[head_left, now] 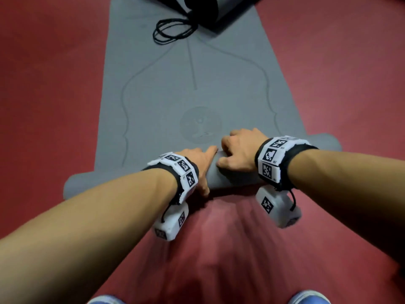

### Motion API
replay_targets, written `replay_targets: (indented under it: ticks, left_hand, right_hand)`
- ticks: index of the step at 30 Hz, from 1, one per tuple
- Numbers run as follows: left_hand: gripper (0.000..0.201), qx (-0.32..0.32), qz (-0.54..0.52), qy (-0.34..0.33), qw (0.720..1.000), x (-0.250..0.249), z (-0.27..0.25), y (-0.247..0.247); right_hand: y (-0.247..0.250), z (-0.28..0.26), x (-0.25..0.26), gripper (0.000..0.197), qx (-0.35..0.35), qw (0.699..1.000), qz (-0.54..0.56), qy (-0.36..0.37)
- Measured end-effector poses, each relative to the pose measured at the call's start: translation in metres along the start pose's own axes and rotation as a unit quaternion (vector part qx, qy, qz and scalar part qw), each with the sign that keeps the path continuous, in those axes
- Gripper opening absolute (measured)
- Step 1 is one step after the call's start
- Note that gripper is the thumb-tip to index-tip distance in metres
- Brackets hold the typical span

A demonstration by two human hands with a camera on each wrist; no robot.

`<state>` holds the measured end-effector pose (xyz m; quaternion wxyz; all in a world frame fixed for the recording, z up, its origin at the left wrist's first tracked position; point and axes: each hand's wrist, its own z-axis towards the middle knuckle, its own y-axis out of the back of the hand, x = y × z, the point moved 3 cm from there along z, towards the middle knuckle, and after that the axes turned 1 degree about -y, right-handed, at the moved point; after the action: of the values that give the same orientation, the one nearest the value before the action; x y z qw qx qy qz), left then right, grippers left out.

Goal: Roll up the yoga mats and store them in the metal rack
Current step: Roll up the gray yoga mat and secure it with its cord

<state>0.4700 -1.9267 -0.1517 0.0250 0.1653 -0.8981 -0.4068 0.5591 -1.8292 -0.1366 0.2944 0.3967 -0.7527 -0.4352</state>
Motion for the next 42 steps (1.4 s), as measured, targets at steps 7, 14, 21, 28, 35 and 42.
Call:
replay_targets:
  ticks: [7,14,21,28,35,42]
  left_hand:
    - [0.080,0.028,-0.004,0.009,1.000,0.001,0.005,0.018]
    - [0.077,0.226,-0.224,-0.025,0.948,0.010,0.001,-0.013]
    - [0.070,0.378,-0.143,-0.057,0.913,0.001,-0.014,-0.037]
    - [0.067,0.153,-0.050,-0.048,0.986,0.030,0.007,0.017]
    - [0.055,0.161,-0.060,-0.020,0.985,0.050,0.006,0.008]
    - [0.036,-0.022,-0.014,-0.011,1.000,0.044,0.016,0.039]
  right_hand:
    - [-0.017,-0.012,-0.004,0.100,0.078,0.990,-0.113,0.035]
    - [-0.015,-0.006,0.012,0.063,0.286,0.957,0.019,0.047]
    - [-0.055,-0.021,0.024,0.054,0.476,0.869,0.126,0.036]
    - [-0.009,0.008,-0.002,0.064,0.215,0.970,0.113,0.009]
    - [-0.028,-0.004,0.042,0.113,0.292,0.952,0.002,0.089]
    - [0.012,0.007,0.025,0.110,0.060,0.995,-0.061,0.048]
